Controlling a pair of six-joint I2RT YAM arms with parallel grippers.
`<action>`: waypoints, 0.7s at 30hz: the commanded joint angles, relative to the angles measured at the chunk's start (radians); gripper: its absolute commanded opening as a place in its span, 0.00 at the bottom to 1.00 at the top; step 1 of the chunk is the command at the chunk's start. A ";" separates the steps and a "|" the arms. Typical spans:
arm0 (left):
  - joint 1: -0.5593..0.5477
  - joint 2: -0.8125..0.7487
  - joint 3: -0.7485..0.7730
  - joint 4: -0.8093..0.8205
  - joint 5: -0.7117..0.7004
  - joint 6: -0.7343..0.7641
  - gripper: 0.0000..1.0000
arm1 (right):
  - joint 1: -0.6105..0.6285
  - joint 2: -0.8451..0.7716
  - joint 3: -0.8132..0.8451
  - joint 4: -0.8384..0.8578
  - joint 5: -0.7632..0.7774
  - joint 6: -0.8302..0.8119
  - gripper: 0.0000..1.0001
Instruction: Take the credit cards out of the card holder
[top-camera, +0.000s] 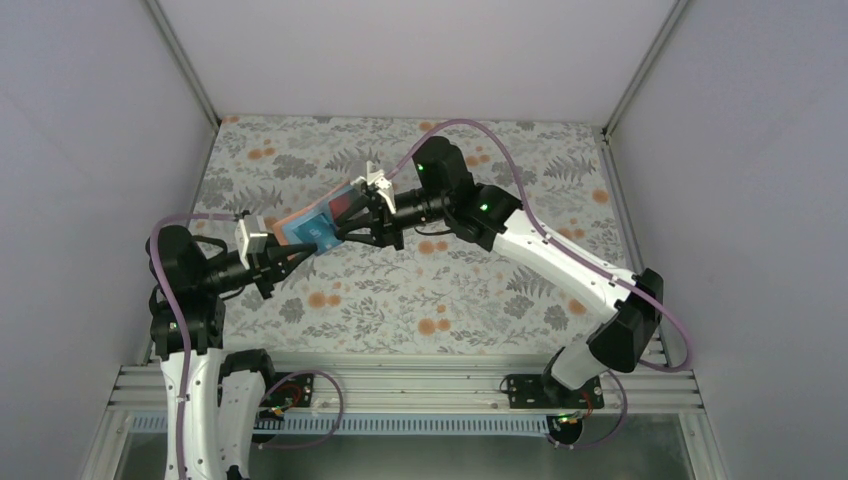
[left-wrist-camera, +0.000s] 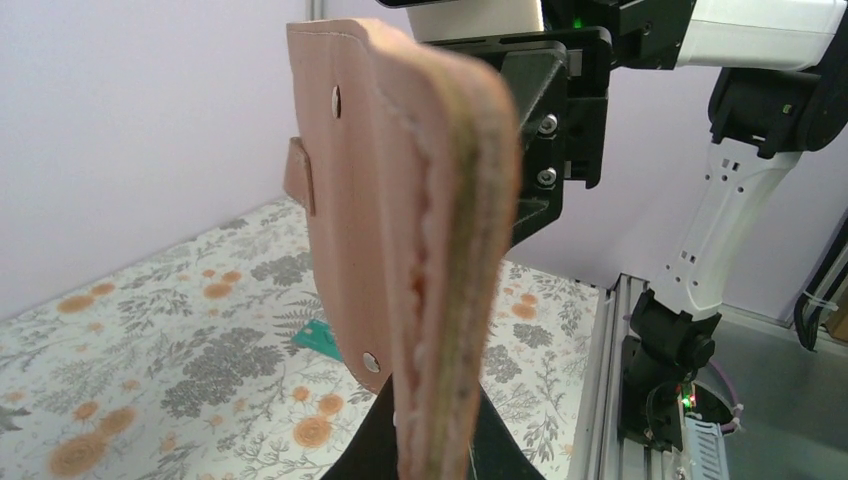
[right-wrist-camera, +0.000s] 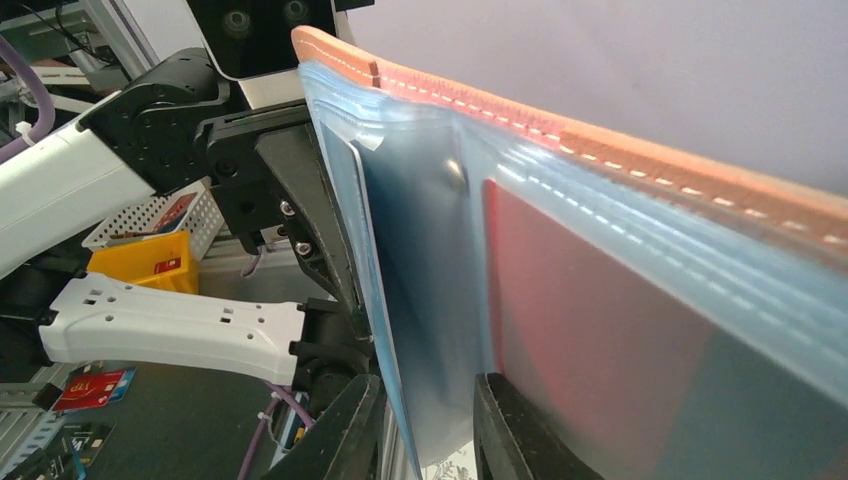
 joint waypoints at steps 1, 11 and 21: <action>-0.001 -0.010 0.008 0.015 0.053 0.027 0.02 | -0.009 -0.012 0.008 0.041 0.004 0.022 0.26; -0.002 -0.008 0.043 -0.059 0.090 0.104 0.02 | -0.010 0.008 0.053 -0.009 0.033 -0.004 0.24; -0.001 -0.005 0.037 -0.059 0.100 0.108 0.02 | -0.013 0.009 0.048 0.011 0.062 0.017 0.25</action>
